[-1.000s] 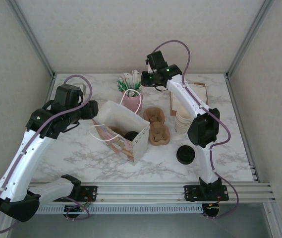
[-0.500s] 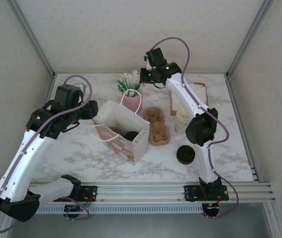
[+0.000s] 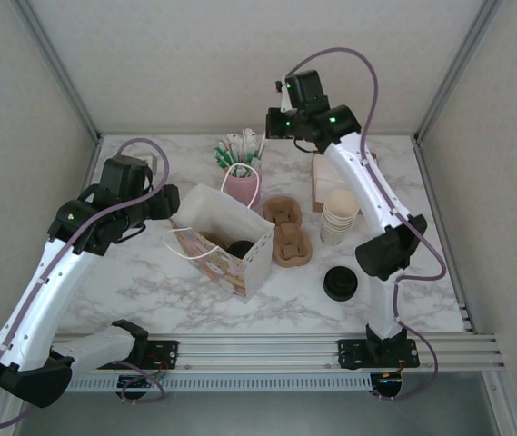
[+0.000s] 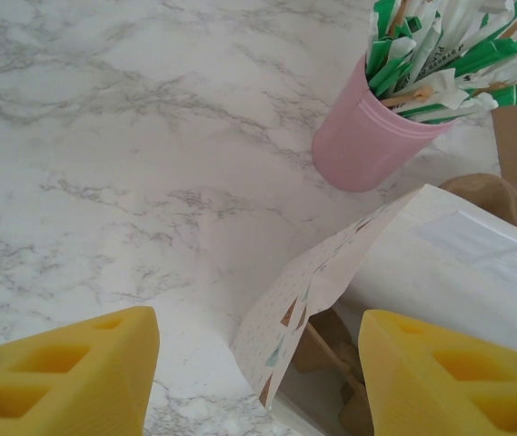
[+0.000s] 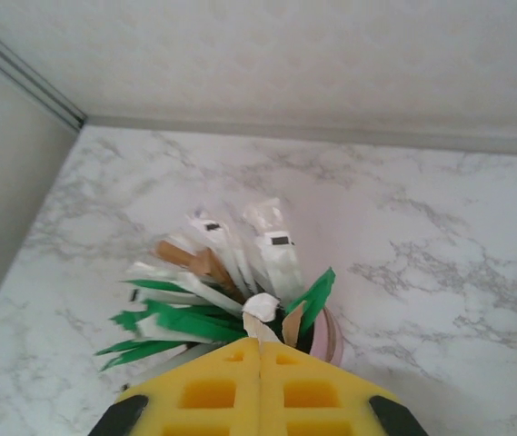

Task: Pack the takeout coffee

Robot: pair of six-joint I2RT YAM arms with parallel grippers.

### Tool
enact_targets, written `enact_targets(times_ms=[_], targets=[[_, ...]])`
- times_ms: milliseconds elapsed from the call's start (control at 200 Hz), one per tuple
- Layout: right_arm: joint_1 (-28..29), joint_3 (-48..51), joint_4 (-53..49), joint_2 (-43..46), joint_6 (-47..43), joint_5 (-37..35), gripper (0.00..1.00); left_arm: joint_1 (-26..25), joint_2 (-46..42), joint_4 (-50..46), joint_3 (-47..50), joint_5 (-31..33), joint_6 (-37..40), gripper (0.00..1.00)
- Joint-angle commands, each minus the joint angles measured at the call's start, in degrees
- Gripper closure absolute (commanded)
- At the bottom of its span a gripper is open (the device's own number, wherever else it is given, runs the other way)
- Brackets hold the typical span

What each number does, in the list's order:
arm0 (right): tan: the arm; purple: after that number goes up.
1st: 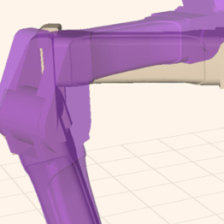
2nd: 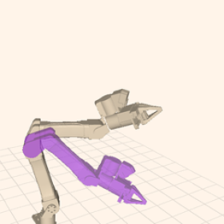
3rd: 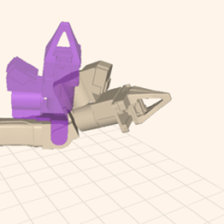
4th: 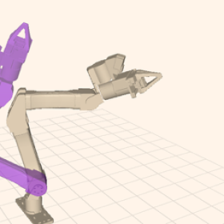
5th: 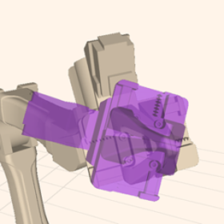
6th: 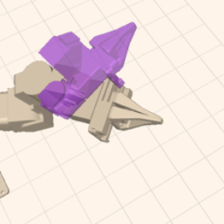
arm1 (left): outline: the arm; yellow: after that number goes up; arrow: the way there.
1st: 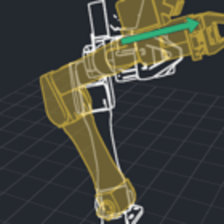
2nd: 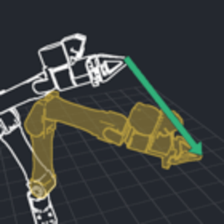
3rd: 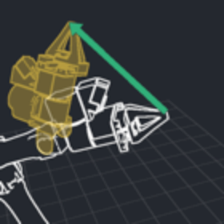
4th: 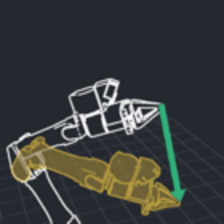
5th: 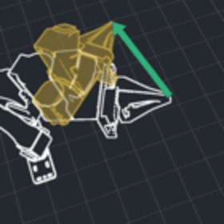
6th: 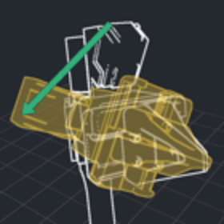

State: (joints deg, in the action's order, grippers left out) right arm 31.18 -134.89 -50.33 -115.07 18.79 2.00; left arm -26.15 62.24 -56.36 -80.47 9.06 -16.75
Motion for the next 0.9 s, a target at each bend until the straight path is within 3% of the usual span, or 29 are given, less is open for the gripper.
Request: enact_targets(times_ms=[0,425,681,896], targets=[[0.6,-0.5,-0.7,0.1,0.3,2.2,0.97,-0.3,-1.2,0.7,0.6,-0.8,-0.4,0.40],[1.3,-1.9,0.6,-7.1,2.1,5.2,0.91,-0.2,-2.2,0.7,1.8,-0.6,-0.3,0.40],[1.3,-3.6,-0.4,-7.7,1.9,4.1,0.65,-0.2,-2.0,0.7,1.5,-0.3,-0.1,0.40],[0.9,1.1,0.7,-4.1,1.0,1.3,0.64,-0.2,-1.6,0.8,1.5,-0.2,-0.1,0.40]])
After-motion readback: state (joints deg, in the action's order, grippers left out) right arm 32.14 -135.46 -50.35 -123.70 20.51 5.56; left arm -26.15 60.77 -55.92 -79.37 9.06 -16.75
